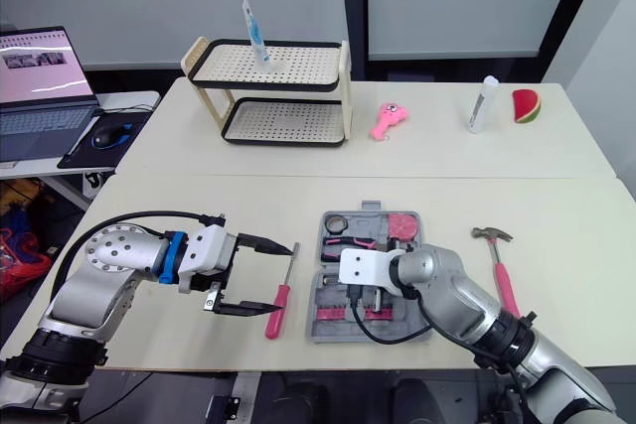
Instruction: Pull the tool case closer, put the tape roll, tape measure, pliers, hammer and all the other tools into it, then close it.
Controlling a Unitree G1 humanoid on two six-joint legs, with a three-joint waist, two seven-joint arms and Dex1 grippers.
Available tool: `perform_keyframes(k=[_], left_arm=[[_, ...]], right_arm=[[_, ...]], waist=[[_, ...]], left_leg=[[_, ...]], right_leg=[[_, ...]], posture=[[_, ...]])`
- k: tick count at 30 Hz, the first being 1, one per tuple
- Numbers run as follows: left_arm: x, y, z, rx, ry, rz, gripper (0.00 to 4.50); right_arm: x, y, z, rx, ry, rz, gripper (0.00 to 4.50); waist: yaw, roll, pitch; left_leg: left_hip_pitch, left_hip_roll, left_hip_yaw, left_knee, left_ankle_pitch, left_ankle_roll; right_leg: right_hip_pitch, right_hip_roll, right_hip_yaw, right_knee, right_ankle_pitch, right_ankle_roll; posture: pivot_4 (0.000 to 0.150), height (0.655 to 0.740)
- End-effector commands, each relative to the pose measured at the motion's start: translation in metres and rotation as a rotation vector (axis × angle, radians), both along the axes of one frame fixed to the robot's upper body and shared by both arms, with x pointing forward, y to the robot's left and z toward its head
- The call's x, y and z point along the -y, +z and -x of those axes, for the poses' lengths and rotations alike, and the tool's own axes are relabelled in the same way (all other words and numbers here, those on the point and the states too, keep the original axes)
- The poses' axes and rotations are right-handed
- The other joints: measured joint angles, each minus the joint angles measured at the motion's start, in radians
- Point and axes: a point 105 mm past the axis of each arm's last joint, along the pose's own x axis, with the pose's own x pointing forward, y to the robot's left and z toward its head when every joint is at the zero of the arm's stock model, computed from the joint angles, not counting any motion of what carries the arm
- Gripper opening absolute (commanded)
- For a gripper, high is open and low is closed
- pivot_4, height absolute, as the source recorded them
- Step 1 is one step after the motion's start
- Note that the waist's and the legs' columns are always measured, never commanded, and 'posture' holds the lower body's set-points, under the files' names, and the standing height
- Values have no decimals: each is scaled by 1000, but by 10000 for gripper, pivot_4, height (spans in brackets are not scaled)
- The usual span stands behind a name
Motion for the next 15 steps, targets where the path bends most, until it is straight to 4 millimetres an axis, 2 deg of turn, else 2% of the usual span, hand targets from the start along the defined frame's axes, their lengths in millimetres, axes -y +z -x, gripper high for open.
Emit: perform_keyframes(k=[1, 3, 6, 9, 10, 11, 12, 15], left_arm=[[-6, 8, -5, 40, 19, 8, 45000], [-15, 10, -8, 30, 57, 4, 45000], [-30, 15, -15, 21, 136, 12, 45000], [-51, 24, -20, 1, 231, 21, 45000], [-62, 27, -23, -6, 291, 31, 45000], [-70, 29, -24, -10, 331, 38, 45000], [-83, 30, -26, -12, 395, 43, 45000], [-107, 26, -26, -26, 513, 52, 45000]], right_arm=[[4, 27, -5, 35, -5, -89, 94], [7, 51, -3, 62, 21, -185, 94], [24, 71, 1, 75, 28, -293, 94], [65, 85, 8, 43, -33, -397, 5697], [93, 87, 11, 43, -65, -386, 7426], [111, 88, 14, 47, -80, -370, 9190], [141, 88, 18, 53, -121, -326, 11055], [188, 93, 27, 63, -211, -306, 16104]], waist=[[0, 0, 0], [1, 0, 0], [2, 0, 0], [8, -1, 1], [12, -1, 1], [15, 0, 1], [19, 0, 1], [23, 0, 1]], left_leg=[[0, 0, 0, 0, 0, 0], [-1, 0, 0, 0, 0, 0], [0, 0, 0, 0, 0, 0], [-1, 0, -1, 0, 0, 0], [-1, 0, -1, 0, 0, 0], [-1, -1, -1, 0, 0, 0], [-1, -1, 0, 0, 0, 1], [0, 0, 2, -1, -2, 4]], right_leg=[[0, 0, 0, 0, 0, 0], [0, 0, 0, 0, 0, 0], [0, 0, 0, 0, 0, 0], [1, 0, -1, -1, 0, 0], [1, 0, -1, -1, 0, 0], [1, -1, -1, -1, 0, 0], [1, -1, -1, -2, 0, 0], [2, -1, 0, -4, 0, 0]], posture=[[1500, 7400], [1500, 7400], [1500, 7400], [1500, 7400], [1500, 7400], [1500, 7400], [1500, 7400], [1500, 7400]])
